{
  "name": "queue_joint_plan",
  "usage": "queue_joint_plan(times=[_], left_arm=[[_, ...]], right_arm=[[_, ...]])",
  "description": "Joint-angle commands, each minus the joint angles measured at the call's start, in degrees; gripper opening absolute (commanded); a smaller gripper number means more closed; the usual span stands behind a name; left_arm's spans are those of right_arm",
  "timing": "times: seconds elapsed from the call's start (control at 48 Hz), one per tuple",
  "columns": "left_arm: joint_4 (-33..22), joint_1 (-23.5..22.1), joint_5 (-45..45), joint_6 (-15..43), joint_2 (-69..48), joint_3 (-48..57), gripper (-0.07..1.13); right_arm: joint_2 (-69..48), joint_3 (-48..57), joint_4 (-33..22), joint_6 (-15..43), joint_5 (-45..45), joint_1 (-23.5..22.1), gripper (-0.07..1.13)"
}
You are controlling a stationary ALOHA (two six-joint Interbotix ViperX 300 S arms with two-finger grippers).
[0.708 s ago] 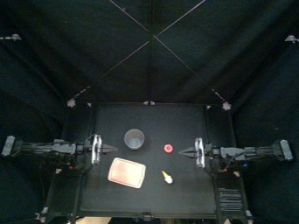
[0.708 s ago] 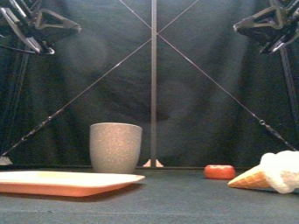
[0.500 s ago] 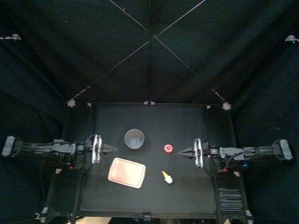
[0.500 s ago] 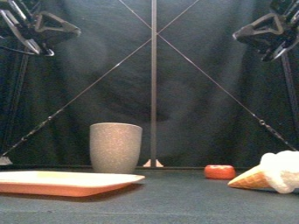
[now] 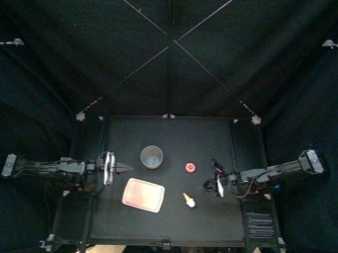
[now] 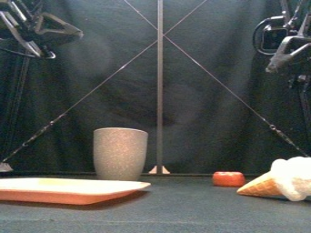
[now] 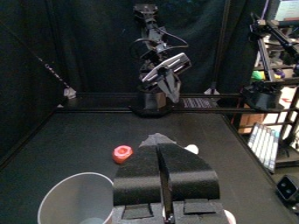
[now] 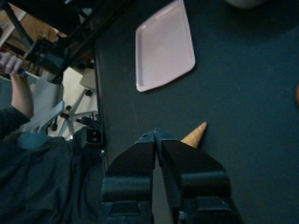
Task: Pick the ice cream then place it in the grey bowl
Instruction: Pick the ice cream
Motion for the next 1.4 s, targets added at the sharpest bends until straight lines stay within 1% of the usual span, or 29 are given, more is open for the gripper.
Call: queue_joint_plan(times=[0.021, 0.167, 0.25, 0.312, 0.396, 0.562, 0.708, 0.938, 1.167, 1.208, 1.292, 1.333, 1.396], left_arm=[[0.09, 0.18, -0.26, 0.09, 0.09, -1.32, -0.03], [0.18, 0.18, -0.26, 0.09, 0.09, -1.23, -0.03], [0.09, 0.18, -0.26, 0.09, 0.09, -1.32, -0.03], [0.09, 0.18, -0.26, 0.09, 0.09, -1.23, -0.03], [0.09, 0.18, -0.26, 0.18, 0.09, -1.23, -0.03], [0.09, 0.18, -0.26, 0.18, 0.09, -0.97, -0.03], [0.18, 0.18, -0.26, 0.18, 0.00, -0.62, -0.03], [1.23, 0.18, -0.26, 0.18, -0.09, -0.44, -0.03], [1.23, 0.09, -0.26, 0.18, -0.09, -0.18, -0.03], [1.23, 0.09, -0.26, 0.09, -0.09, -0.09, -0.03], [1.23, 0.09, -0.26, 0.09, -0.09, 0.00, -0.03], [1.23, 0.00, -0.26, 0.18, -0.18, 0.00, -0.03], [1.23, 0.09, -0.26, 0.18, -0.18, 0.09, -0.03]], right_arm=[[4.31, -2.02, 0.00, 2.64, -0.53, 1.41, 0.66], [11.16, -3.34, 0.09, 4.48, -0.53, 2.99, 0.89], [15.21, -5.01, 0.18, 4.48, -0.53, 3.96, 0.98], [18.46, -6.77, 0.18, 4.57, 0.09, 4.48, 1.00], [21.97, -8.35, 0.79, 4.66, 1.41, 4.57, 1.00], [29.62, -11.69, 3.87, 4.57, 3.08, 5.01, 1.00], [35.07, -15.21, 4.22, 4.48, 5.10, 5.45, 1.00], [39.81, -18.81, 3.78, 4.48, 9.93, 5.45, 1.00], [41.84, -20.04, 3.78, 4.48, 10.37, 5.10, 0.98], [42.10, -20.04, 3.69, 4.48, 10.37, 5.01, 0.96], [42.28, -20.13, 3.60, 4.39, 10.20, 4.92, 0.89], [42.28, -20.13, 3.60, 4.39, 10.37, 4.92, 0.83], [42.19, -20.21, 3.60, 4.48, 10.20, 4.92, 0.72]])
